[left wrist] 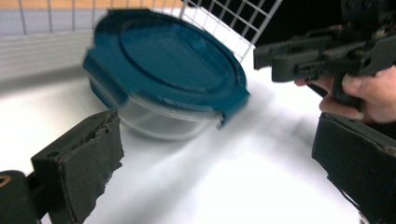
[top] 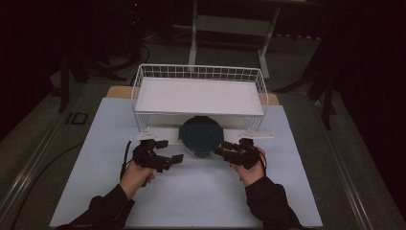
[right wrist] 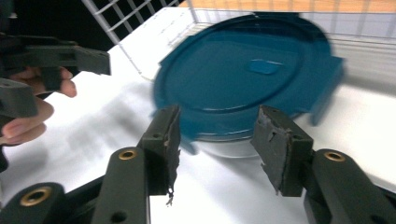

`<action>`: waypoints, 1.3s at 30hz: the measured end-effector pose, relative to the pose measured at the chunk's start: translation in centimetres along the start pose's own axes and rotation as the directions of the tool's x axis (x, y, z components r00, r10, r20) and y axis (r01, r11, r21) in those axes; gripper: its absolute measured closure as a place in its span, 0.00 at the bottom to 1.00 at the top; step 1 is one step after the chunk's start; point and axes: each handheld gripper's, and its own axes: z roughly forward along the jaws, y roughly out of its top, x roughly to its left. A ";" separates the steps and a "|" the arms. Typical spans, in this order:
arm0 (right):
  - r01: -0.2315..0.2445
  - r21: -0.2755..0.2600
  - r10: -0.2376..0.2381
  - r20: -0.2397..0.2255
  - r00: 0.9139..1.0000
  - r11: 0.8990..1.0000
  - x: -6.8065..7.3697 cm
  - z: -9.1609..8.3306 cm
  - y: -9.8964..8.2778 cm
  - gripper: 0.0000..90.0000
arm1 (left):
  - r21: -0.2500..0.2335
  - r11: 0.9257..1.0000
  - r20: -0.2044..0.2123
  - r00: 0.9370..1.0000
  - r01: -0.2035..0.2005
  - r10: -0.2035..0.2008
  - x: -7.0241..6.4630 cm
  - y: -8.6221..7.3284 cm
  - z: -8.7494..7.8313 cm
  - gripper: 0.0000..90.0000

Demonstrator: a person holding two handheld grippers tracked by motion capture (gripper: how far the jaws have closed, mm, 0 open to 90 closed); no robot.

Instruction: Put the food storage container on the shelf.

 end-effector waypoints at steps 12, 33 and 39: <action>0.049 0.062 -0.047 -0.030 0.998 0.997 2.9 1.3 -0.7 0.90 | 0.002 0.998 -0.021 0.998 -0.067 0.067 -1.8 -1.7 -1.7 0.00; 0.089 0.141 -0.088 -0.015 0.996 0.986 2.7 5.6 -1.2 1.00 | -0.028 0.997 -0.046 0.996 -0.072 0.070 -1.6 -3.2 -1.3 0.00; 0.084 0.139 -0.087 0.013 0.996 0.987 2.1 6.2 -0.7 1.00 | -0.034 0.997 -0.050 0.996 -0.075 0.074 -1.6 -3.3 -1.4 0.00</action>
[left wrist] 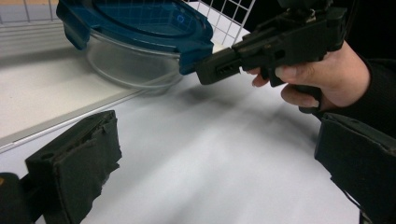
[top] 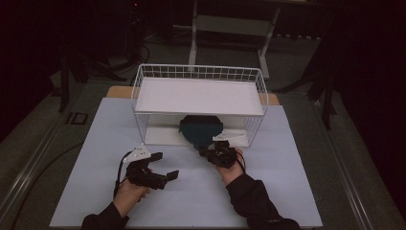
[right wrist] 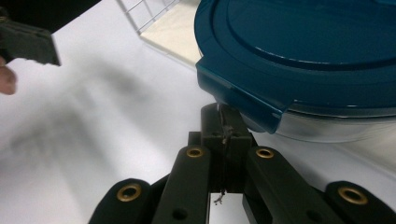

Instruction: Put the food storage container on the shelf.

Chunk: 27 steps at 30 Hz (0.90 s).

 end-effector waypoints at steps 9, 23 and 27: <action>-0.023 -0.010 0.023 0.026 0.999 1.000 -1.1 0.6 0.9 1.00 | -0.001 1.000 0.002 1.000 -0.012 0.012 -0.2 0.0 0.1 0.00; -0.046 -0.024 0.047 0.046 0.998 0.999 -2.2 1.2 1.7 1.00 | 0.001 1.000 0.005 1.000 -0.016 0.016 -0.2 0.0 0.1 0.00; -0.048 -0.027 0.049 0.044 0.998 0.998 -2.1 1.2 1.7 0.99 | 0.001 1.000 0.009 1.000 -0.023 0.023 -0.3 0.0 0.1 0.00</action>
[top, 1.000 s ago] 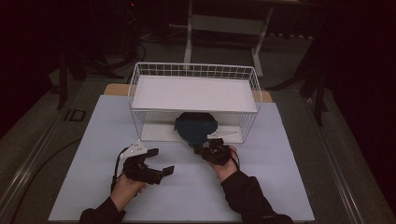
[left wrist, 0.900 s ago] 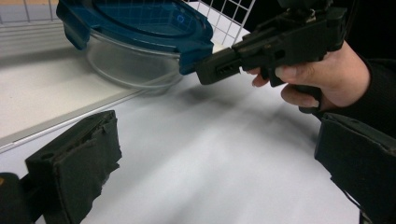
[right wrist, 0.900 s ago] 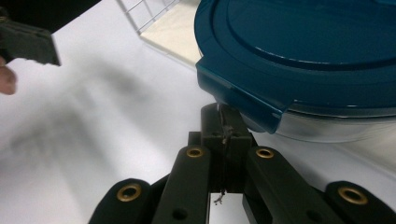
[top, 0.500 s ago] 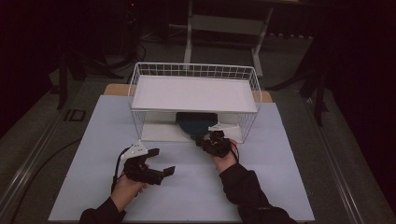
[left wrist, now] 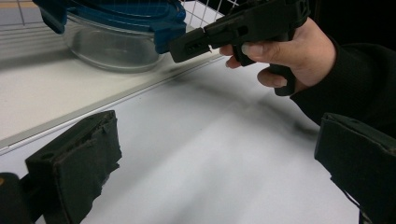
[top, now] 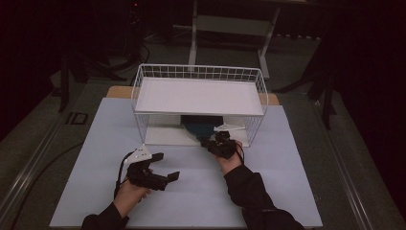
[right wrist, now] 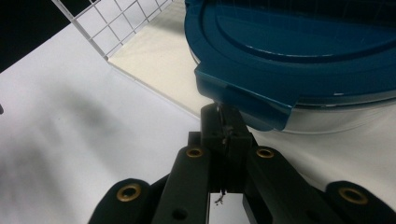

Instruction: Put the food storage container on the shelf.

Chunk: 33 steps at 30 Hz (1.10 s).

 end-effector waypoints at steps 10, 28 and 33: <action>0.067 -0.055 -0.070 -0.039 0.997 0.996 2.1 -1.4 -0.8 0.37 | -0.007 0.999 0.011 0.999 -0.032 0.032 -0.6 0.3 -0.2 0.00; 0.103 -0.072 -0.107 -0.063 0.992 0.992 1.9 -5.6 -3.3 0.16 | -0.011 0.998 0.025 0.998 -0.061 0.061 -1.0 0.3 -0.5 0.00; 0.108 -0.090 -0.112 -0.043 0.993 0.990 1.6 -7.2 -4.2 0.16 | -0.012 0.998 0.026 0.997 -0.069 0.069 -1.1 0.3 -0.6 0.00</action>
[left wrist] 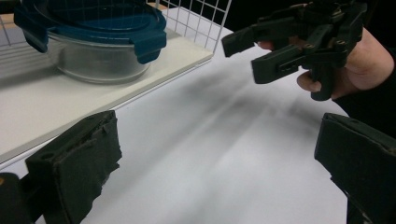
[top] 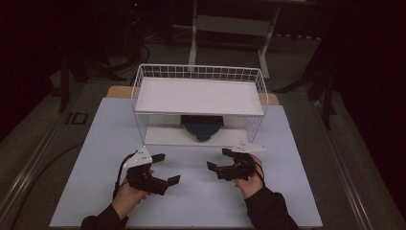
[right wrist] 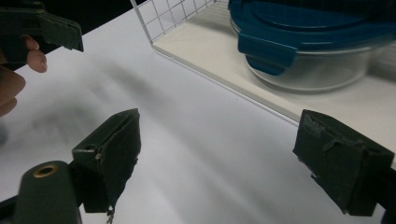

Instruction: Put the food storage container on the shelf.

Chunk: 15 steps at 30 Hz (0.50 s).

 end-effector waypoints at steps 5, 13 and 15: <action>0.001 -0.020 -0.001 0.004 1.000 1.000 0.0 -1.5 -0.6 0.16 | 0.005 1.000 0.005 1.000 -0.006 0.006 -0.1 -0.2 -0.1 0.00; -0.007 -0.020 0.007 0.003 1.000 1.000 0.0 -3.5 -1.7 0.16 | 0.013 1.000 0.019 1.000 -0.010 0.010 -0.3 -0.3 -0.2 0.00; -0.014 -0.026 0.014 0.004 1.000 1.000 0.0 -4.1 -2.0 0.16 | 0.011 1.000 0.021 1.000 -0.008 0.008 -0.3 -0.4 -0.2 0.00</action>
